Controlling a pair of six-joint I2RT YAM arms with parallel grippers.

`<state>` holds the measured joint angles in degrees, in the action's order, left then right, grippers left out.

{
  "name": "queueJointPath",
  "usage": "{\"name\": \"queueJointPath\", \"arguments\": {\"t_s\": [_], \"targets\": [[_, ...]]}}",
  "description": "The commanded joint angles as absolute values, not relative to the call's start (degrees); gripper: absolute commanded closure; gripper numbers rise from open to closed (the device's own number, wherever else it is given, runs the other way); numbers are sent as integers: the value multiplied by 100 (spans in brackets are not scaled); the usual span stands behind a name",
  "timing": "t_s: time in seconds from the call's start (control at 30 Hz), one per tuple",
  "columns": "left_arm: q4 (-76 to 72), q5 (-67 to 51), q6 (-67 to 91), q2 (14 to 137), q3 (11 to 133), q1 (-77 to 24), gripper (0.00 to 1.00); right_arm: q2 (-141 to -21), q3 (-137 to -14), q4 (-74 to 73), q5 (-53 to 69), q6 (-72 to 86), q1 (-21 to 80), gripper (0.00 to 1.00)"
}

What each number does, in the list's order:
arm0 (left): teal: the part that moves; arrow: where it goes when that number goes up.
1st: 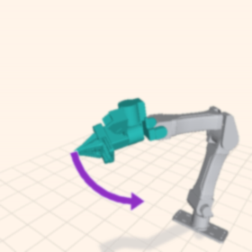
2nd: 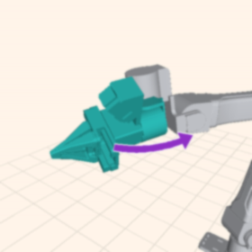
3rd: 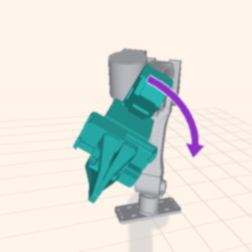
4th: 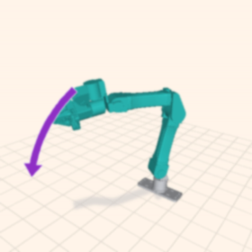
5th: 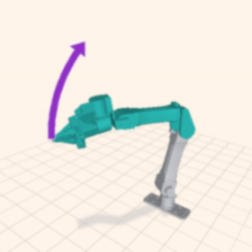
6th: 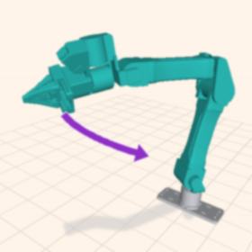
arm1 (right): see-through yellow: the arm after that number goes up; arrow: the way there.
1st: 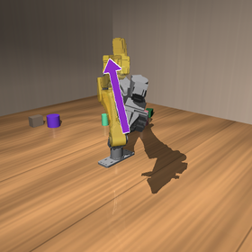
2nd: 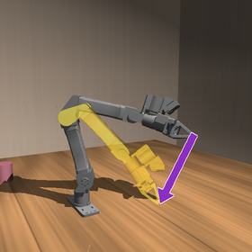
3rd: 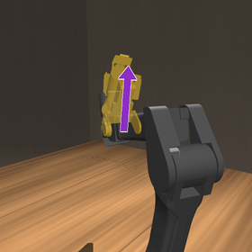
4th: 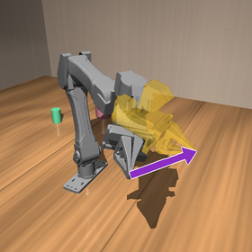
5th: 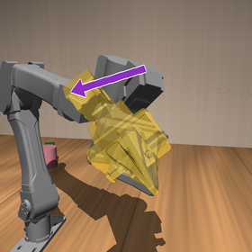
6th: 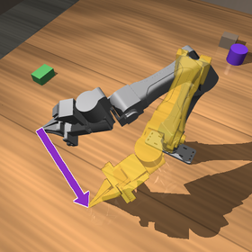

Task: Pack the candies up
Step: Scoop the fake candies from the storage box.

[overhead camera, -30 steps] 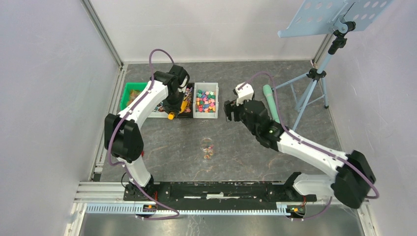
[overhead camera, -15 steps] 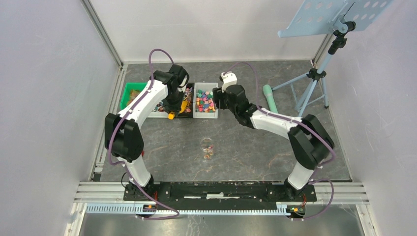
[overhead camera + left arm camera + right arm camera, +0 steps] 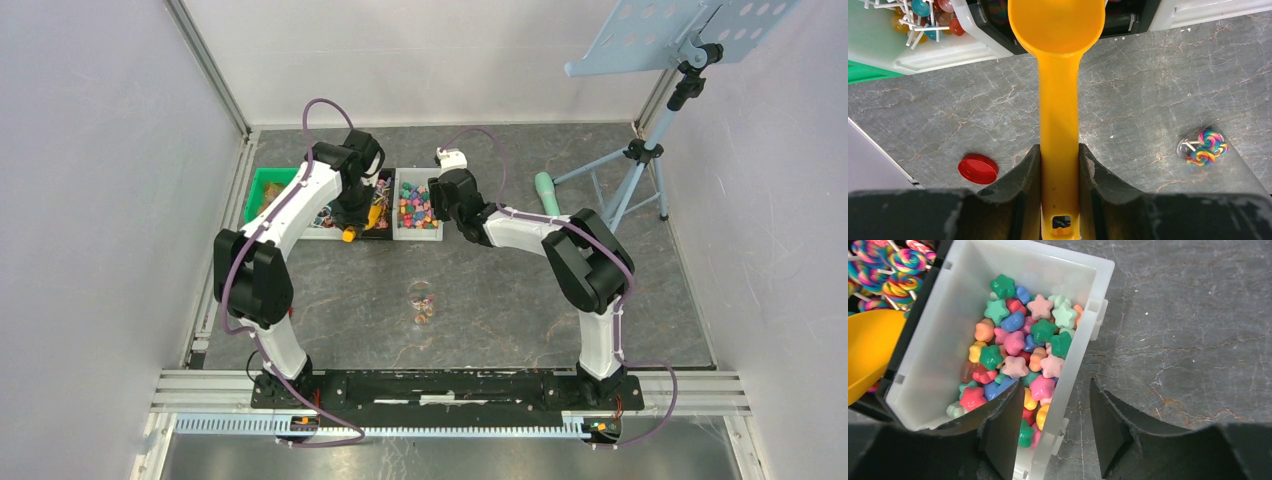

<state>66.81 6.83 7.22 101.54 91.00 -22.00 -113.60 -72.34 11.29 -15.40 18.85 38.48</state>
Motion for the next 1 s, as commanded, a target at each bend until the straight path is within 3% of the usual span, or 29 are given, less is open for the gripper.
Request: {"name": "queueJointPath", "arguments": {"t_s": [0.0, 0.13, 0.27, 0.97], "targets": [[6272, 287, 952, 10211, 9253, -2229, 98, -11416, -7454, 1063, -1489, 2062, 3823, 60], [6159, 317, 1200, 10306, 9457, -2257, 98, -11289, -7257, 1035, -1262, 2014, 3823, 76], [6154, 354, 1274, 10335, 9583, -2280, 98, -11002, -6811, 1265, -1067, 2047, 3823, 84], [5876, 385, 1791, 10111, 9110, -2259, 98, -10143, -5207, 2406, -530, 3617, 3840, 100]]}}
